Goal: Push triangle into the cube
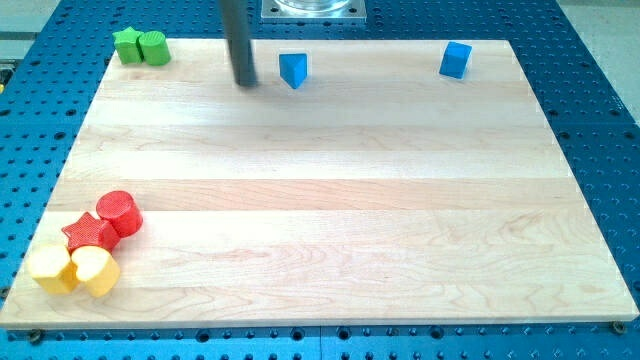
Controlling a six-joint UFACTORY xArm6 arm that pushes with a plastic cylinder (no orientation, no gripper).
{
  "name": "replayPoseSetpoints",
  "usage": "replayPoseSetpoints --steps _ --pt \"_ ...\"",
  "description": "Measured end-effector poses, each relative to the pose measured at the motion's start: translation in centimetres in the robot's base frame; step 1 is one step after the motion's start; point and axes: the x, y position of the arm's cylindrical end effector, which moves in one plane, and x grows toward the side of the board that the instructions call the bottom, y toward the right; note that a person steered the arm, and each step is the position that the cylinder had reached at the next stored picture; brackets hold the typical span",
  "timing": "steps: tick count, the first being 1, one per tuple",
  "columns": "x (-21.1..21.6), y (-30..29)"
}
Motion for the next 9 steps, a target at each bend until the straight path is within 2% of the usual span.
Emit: replayPoseSetpoints --steps 1,2,3,4,6,7,9 --pt "0.0 7.5" --pt "-1.0 -1.2" --pt "-1.3 1.0" --pt "-1.3 7.8" --pt "-4.5 9.3" --pt "-4.8 9.8" --pt "-1.5 18.5"
